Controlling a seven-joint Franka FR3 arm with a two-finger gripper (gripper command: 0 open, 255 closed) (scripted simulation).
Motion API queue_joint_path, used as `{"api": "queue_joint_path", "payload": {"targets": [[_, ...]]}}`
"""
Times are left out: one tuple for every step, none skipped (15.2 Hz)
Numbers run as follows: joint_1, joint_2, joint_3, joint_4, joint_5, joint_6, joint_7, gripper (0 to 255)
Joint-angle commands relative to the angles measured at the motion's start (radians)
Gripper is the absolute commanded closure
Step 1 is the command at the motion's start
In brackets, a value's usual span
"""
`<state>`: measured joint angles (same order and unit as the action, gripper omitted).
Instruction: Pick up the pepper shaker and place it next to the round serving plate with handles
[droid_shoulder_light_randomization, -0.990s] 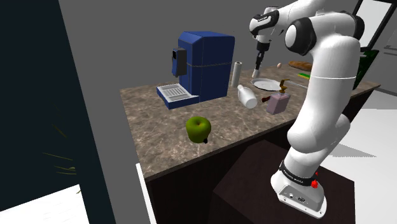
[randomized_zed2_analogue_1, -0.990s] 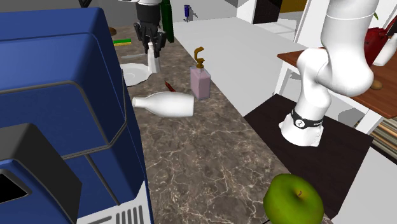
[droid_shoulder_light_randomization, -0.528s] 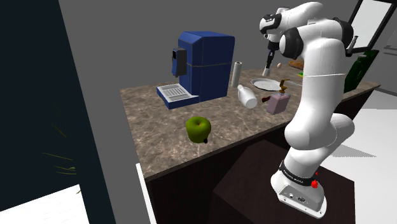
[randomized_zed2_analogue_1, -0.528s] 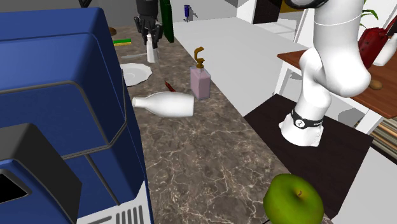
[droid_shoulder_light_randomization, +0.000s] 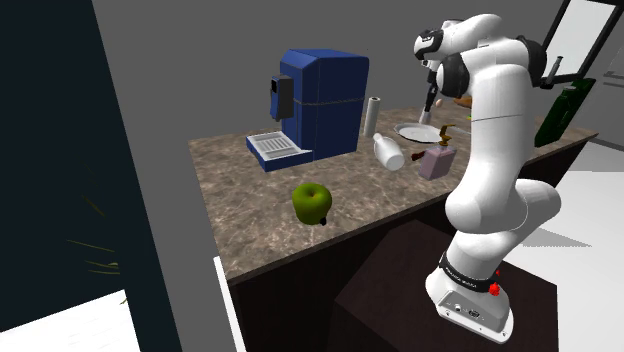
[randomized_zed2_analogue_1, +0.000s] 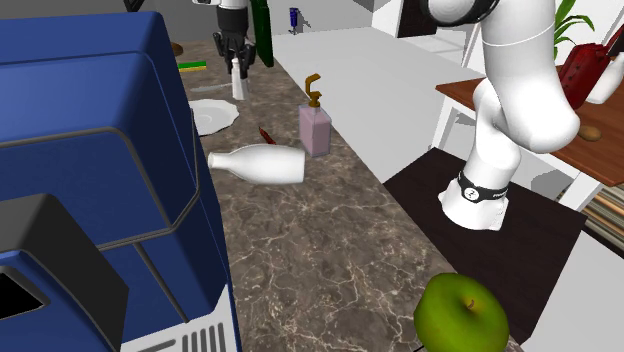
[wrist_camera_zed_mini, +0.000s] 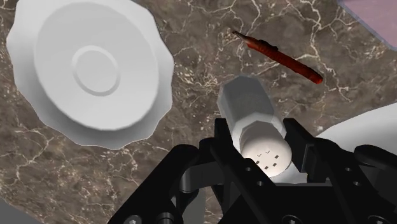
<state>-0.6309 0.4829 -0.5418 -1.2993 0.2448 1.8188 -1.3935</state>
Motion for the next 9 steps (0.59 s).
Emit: {"api": "queue_joint_path", "payload": {"targets": [[0.003,0.002,0.001,-0.026,0.002,0.028,-0.002,255],[0.005,0.002,0.002,-0.040,0.003,0.042,-0.003,255],[0.007,0.003,0.002,-0.053,0.003,0.055,-0.005,255],[0.008,0.003,0.003,-0.066,0.004,0.068,-0.006,255],[0.010,0.004,0.004,-0.079,0.005,0.081,-0.007,255],[0.011,0.005,0.004,-0.091,0.006,0.094,-0.008,255],[0.012,0.006,0.005,-0.103,0.007,0.107,-0.009,255],[0.014,0.008,0.006,-0.114,0.009,0.119,-0.010,255],[0.014,0.010,0.007,-0.125,0.010,0.132,-0.012,255]]}}
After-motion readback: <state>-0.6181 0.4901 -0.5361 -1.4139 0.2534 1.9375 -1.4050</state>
